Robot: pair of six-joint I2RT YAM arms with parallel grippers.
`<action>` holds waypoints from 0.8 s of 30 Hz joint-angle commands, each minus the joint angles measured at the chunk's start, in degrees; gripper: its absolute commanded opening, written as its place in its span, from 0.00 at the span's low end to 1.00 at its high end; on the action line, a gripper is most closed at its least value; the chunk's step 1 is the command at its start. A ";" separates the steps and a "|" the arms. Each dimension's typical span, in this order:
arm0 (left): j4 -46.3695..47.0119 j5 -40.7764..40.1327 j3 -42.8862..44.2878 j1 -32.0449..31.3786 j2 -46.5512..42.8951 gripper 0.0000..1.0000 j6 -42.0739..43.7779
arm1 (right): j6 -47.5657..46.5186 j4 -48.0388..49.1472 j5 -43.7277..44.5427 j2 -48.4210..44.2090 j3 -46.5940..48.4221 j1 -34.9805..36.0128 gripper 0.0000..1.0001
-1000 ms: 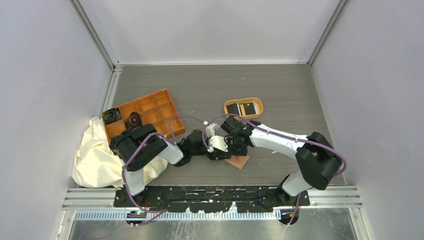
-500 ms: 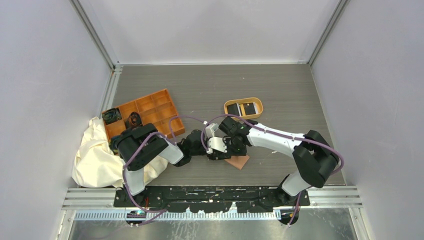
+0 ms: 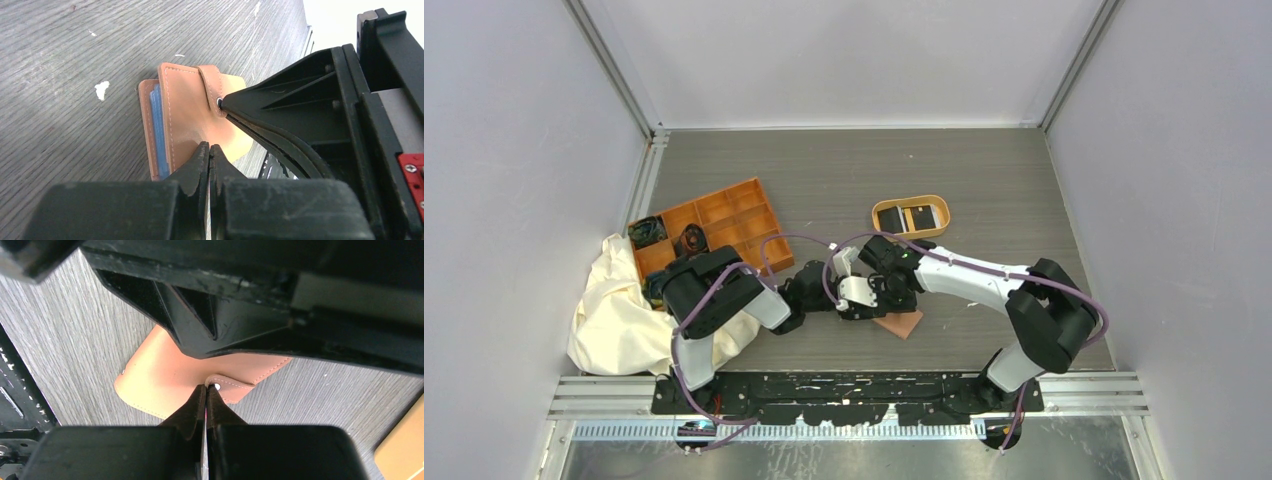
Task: Put the credit cards into the card holder
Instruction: Close the card holder at the center of the board, then reset both arms
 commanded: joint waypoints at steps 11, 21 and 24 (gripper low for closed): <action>-3.42 -2.55 0.03 0.68 -4.45 0.10 2.96 | 3.50 0.48 -5.57 -8.82 -1.50 -7.00 0.53; -32.77 -10.29 5.17 1.10 -24.56 0.32 20.48 | 6.00 1.82 -9.25 -29.13 -0.70 -21.72 0.96; -46.91 -15.57 8.25 1.21 -34.47 0.38 29.46 | 17.57 11.41 -1.98 -35.80 -1.15 -27.01 1.00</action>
